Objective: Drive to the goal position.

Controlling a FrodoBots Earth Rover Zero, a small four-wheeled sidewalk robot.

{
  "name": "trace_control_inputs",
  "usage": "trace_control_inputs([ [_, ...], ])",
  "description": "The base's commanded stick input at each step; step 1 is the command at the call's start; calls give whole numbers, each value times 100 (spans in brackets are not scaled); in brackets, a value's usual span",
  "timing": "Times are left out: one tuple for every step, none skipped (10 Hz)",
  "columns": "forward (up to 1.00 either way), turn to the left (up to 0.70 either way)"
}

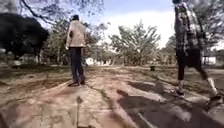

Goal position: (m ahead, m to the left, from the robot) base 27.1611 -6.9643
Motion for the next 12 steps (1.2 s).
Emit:
trace_control_inputs([
  [85,0],
  [85,0],
  [85,0],
  [85,0],
  [85,0],
  [85,0],
  [85,-2],
  [85,-10],
  [85,-31],
  [85,-15],
  [85,0],
  [85,0],
])
